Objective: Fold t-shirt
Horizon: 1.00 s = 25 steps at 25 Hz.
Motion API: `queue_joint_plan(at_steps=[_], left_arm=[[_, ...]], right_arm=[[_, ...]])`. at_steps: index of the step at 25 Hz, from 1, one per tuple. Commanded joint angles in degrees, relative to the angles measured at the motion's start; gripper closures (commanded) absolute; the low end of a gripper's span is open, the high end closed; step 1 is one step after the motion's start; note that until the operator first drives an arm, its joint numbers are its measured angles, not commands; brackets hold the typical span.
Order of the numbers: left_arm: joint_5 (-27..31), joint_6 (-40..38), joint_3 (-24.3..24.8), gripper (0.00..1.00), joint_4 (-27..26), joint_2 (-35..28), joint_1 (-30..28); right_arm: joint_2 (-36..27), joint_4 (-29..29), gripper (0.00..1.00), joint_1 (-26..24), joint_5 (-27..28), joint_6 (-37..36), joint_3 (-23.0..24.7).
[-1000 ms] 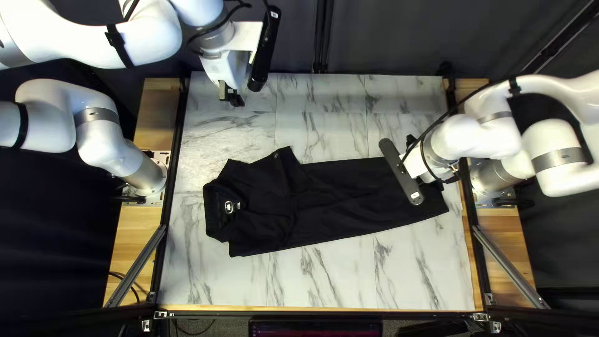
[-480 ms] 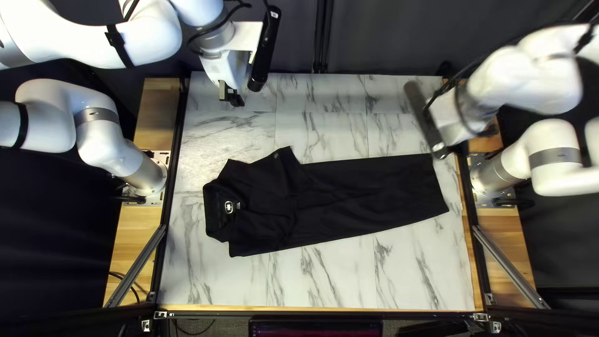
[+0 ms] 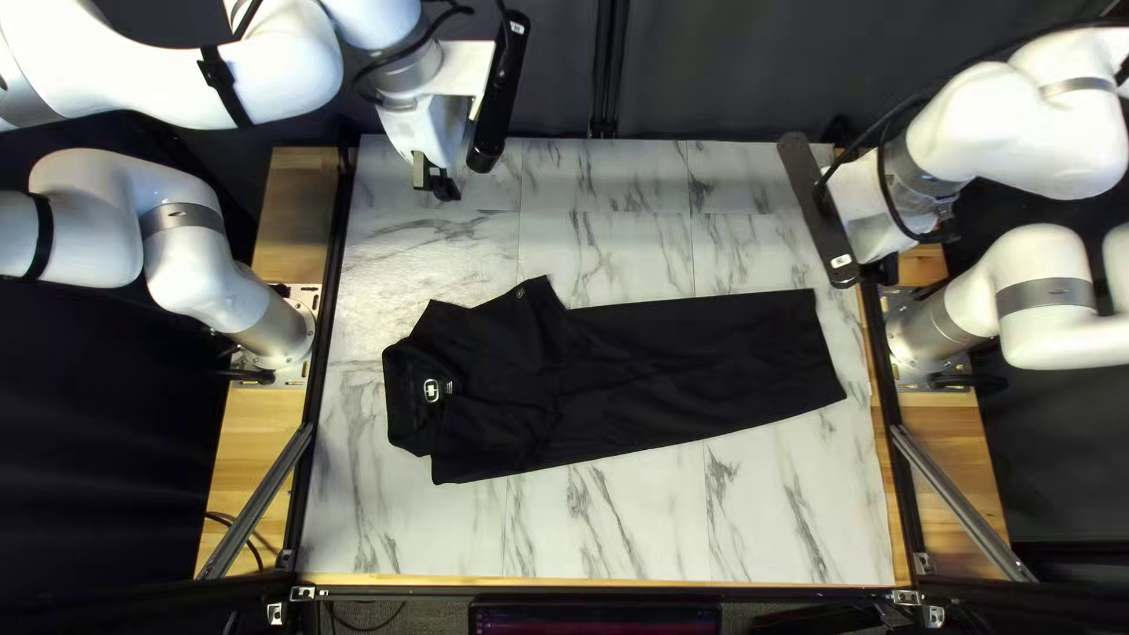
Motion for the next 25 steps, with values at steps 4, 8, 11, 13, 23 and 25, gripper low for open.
queue_joint_plan(at_steps=[4,8,11,13,23,25], left_arm=[[-5.8,-1.8,4.7,0.0,-1.6,1.6,-2.6],[-13.8,-7.5,12.0,0.0,-2.6,3.1,-9.1],[-18.8,-15.0,17.0,0.0,-1.5,4.7,-15.6],[-20.8,-20.2,20.4,0.0,-0.6,4.8,-19.4],[-30.4,-38.6,29.9,0.0,2.3,9.8,-27.9],[-31.4,-39.2,30.5,0.0,1.9,11.1,-27.0]], right_arm=[[0.0,0.0,0.0,0.0,0.0,0.0,0.0],[0.0,0.0,0.0,0.0,0.0,0.0,0.0],[0.0,0.0,0.0,0.0,0.0,0.0,0.0],[0.0,0.0,0.0,0.0,0.0,0.0,0.0],[0.0,0.0,0.0,0.0,0.0,0.0,0.0],[0.0,0.0,0.0,0.0,0.0,0.0,0.0]])
